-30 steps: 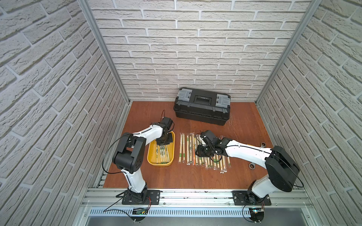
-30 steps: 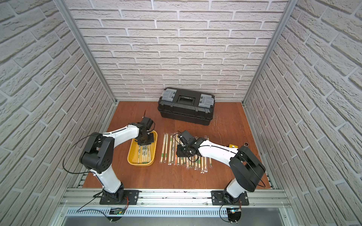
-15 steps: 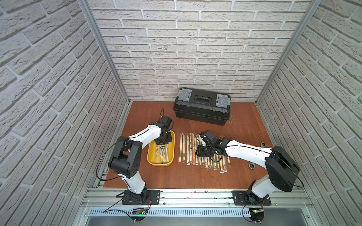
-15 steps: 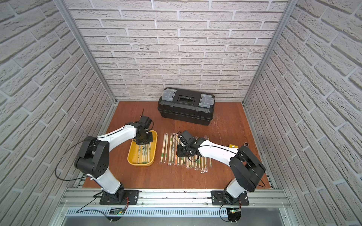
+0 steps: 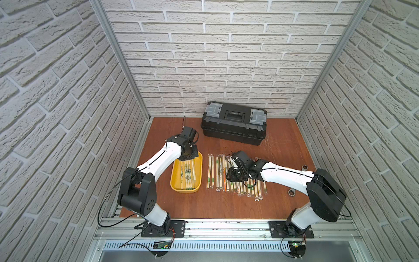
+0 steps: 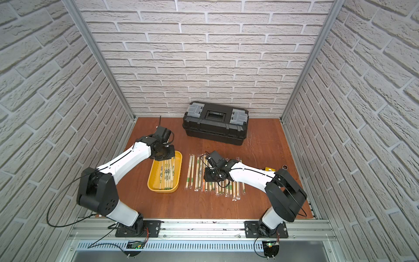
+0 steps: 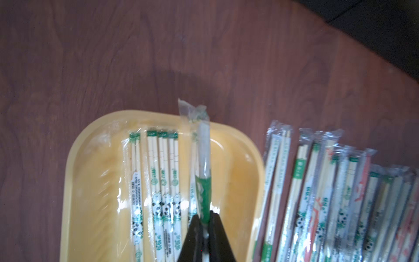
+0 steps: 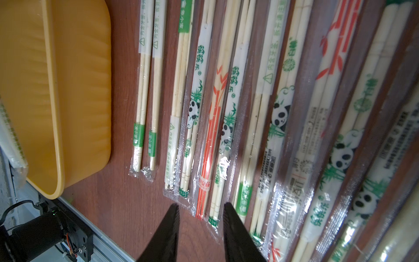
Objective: Take the paired disposable chopsticks out of the storage box
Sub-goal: Pick up the paired disposable chopsticks from the storage box, then place the paired disposable chopsticks at the center of the board.
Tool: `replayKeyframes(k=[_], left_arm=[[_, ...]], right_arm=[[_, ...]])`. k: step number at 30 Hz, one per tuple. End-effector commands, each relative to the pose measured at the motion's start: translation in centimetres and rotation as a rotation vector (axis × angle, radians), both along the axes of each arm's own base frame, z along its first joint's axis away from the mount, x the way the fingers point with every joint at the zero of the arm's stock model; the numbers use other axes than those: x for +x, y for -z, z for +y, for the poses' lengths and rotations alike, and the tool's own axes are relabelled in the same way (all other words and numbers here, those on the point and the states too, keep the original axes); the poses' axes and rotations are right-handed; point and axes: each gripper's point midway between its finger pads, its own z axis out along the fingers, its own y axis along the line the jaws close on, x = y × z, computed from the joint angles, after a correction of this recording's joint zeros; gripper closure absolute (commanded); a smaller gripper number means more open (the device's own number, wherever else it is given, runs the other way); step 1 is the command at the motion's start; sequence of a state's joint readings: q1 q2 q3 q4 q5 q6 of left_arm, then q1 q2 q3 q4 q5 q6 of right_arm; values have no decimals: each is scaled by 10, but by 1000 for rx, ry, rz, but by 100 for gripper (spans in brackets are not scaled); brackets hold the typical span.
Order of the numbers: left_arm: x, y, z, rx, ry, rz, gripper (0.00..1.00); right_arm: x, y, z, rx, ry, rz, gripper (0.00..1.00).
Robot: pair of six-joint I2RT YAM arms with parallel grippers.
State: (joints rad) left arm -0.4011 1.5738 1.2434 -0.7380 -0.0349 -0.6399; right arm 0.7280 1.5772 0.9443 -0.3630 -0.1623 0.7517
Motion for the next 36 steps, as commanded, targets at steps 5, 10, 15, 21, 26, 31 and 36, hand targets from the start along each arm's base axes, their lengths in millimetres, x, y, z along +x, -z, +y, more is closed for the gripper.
replayKeyframes(k=[5, 10, 15, 21, 26, 31, 36], left_arm=[[5, 21, -67, 4, 113, 48, 100], [2, 58, -78, 50, 122, 116, 100], [-3, 81, -68, 94, 117, 158, 100], [-5, 82, -70, 80, 132, 163, 75], [-2, 44, -82, -8, 147, 93, 54], [0, 5, -51, -40, 78, 7, 53], [-12, 21, 14, 9, -29, 67, 57]], right_arm=[[5, -5, -3, 4, 13, -28, 65], [0, -5, -9, -1, 19, -28, 65], [-1, -6, -9, 12, 21, -30, 65], [1, -8, -5, 23, 19, -29, 65], [3, -10, -2, 27, 14, -28, 65], [9, -14, 7, 33, 2, -29, 65], [13, -18, 17, 42, -12, -36, 65]])
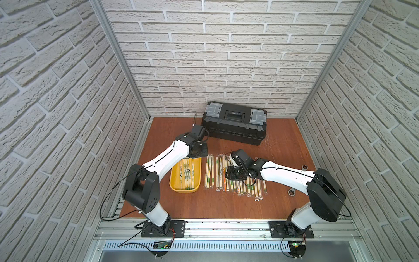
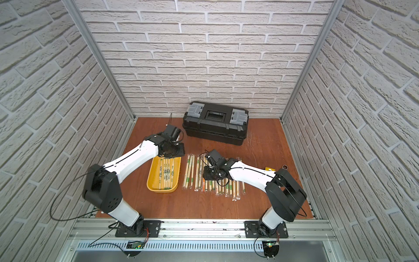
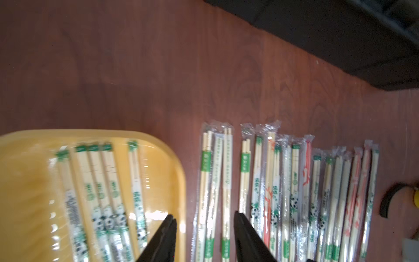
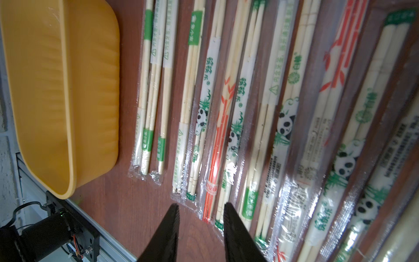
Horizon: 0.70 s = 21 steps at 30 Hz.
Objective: Take the paired disposable chopsticks out of the storage box
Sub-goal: Place the paired disposable chopsticks at the center of the board, then pick up the paired disposable chopsticks from the storage box.
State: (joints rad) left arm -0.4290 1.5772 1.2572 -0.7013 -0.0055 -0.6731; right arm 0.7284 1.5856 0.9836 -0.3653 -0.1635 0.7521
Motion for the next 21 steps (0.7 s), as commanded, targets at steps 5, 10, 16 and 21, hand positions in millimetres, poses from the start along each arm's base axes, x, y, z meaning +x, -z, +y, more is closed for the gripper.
replayKeyframes(k=[5, 10, 16, 21], left_arm=[[-29, 56, 51, 98, -53, 154, 61], [-29, 77, 45, 84, -47, 180, 65], [-25, 92, 39, 96, -29, 207, 66], [-21, 102, 35, 121, -18, 228, 66]], right_arm=[[4, -5, 12, 23, -13, -10, 65], [1, 0, 11, 15, -17, 0, 65], [-1, 0, 8, 7, -16, -3, 65], [-1, 0, 8, 7, -14, -7, 65]])
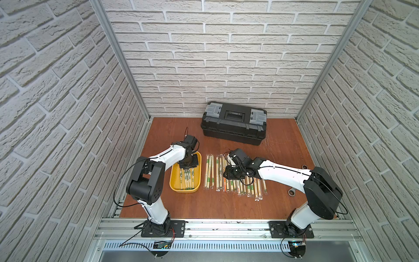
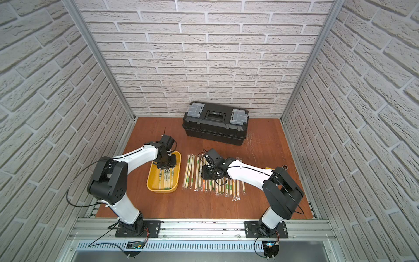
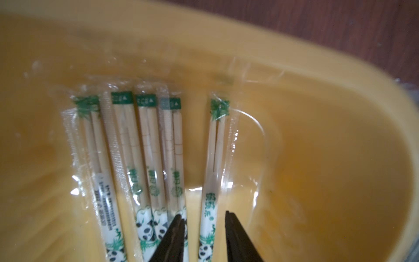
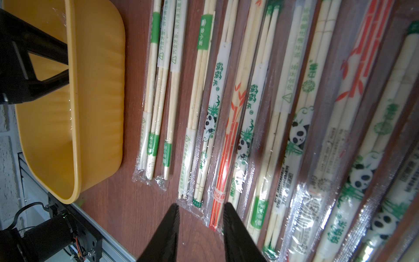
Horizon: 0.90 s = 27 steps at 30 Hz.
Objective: Take the paired disposable chopsticks out of the storage box
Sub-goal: Pick up the paired disposable chopsticks from the storage box.
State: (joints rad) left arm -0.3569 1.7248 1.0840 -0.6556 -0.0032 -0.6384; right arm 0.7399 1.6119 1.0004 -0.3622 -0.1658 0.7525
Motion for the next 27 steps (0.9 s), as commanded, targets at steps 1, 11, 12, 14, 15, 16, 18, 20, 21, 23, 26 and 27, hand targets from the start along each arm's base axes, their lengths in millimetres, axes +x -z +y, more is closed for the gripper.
replayKeyframes(k=[1, 11, 12, 14, 15, 16, 18, 20, 21, 23, 26, 27], left_arm=[[9, 1, -5, 10, 26, -14, 66], [4, 20, -4, 62, 31, 46, 87], [4, 20, -4, 62, 31, 47, 91], [3, 19, -3, 61, 31, 45, 99], [3, 17, -3, 60, 30, 40, 100], [3, 14, -4, 57, 33, 32, 100], [4, 7, -3, 55, 31, 19, 100], [6, -4, -2, 55, 29, -1, 100], [7, -11, -1, 54, 27, -15, 100], [10, -29, 6, 60, 18, -48, 100], [16, -62, 16, 61, 3, -113, 100], [18, -72, 18, 60, 7, -132, 100]], right_arm=[[-1, -2, 1, 9, -1, -12, 65], [-2, -5, -1, 7, -2, -23, 65], [-2, -5, -2, 7, -3, -24, 65], [-2, -6, -3, 5, -1, -25, 65], [-2, -6, -3, 7, -1, -27, 65], [-2, -7, -2, 7, -3, -28, 65], [-2, -7, -2, 5, -4, -28, 65], [-1, -7, -2, 7, -3, -28, 65], [-1, -7, -1, 9, -4, -27, 65], [-1, -8, -1, 10, -6, -28, 65], [-1, -8, -1, 10, -5, -29, 65], [-1, -8, 0, 12, -5, -29, 65]])
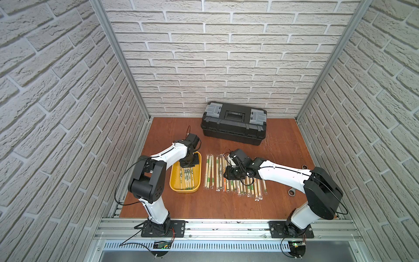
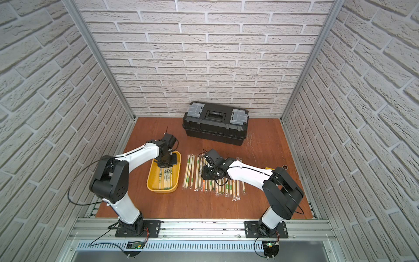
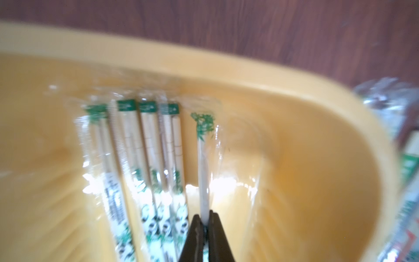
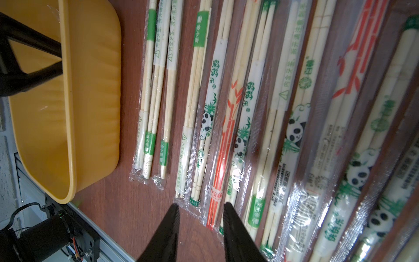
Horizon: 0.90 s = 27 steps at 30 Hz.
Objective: Take the paired disposable chopsticks out of the storage box
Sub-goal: Pick up the paired disposable chopsticks from the storage box, then place the paired disposable chopsticks at the center of the board.
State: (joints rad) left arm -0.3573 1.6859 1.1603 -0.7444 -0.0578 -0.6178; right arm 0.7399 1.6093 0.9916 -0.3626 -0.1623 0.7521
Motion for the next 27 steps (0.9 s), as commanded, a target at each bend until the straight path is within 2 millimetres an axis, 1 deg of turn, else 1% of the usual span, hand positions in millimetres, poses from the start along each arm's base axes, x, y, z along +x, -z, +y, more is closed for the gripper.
replayKeyframes(k=[1, 3, 5, 7, 9, 12, 14, 15, 18, 21, 24, 27], left_arm=[[11, -54, 11, 10, 9, -113, 100], [14, -72, 5, -8, 34, -148, 100], [16, -84, -9, -31, 69, -174, 100], [16, -87, -25, -39, 103, -178, 100], [16, -81, -46, -47, 140, -165, 100], [14, -64, -79, -45, 197, -131, 100], [13, -50, -94, -34, 212, -108, 100], [12, -43, -98, -28, 216, -94, 100], [10, -22, -103, -10, 211, -55, 100], [8, -5, -99, 20, 211, -22, 100], [6, 7, -93, 44, 211, -5, 100], [4, 13, -85, 51, 201, 4, 100]], right_arm=[[1, -10, 2, 18, -7, -31, 65], [1, -10, 2, 19, -7, -32, 65], [1, -10, 1, 17, -4, -33, 65], [2, -10, 1, 16, -4, -34, 65], [1, -8, 0, 15, 0, -30, 65], [0, -8, -1, 12, 3, -30, 65], [0, -7, -3, 8, 3, -28, 65], [0, -8, -3, 6, 4, -29, 65], [-2, -8, -6, 5, 7, -32, 65], [-3, -8, -7, 2, 8, -31, 65], [-3, -8, -7, 4, 10, -31, 65], [-3, -8, -7, 7, 12, -30, 65]])
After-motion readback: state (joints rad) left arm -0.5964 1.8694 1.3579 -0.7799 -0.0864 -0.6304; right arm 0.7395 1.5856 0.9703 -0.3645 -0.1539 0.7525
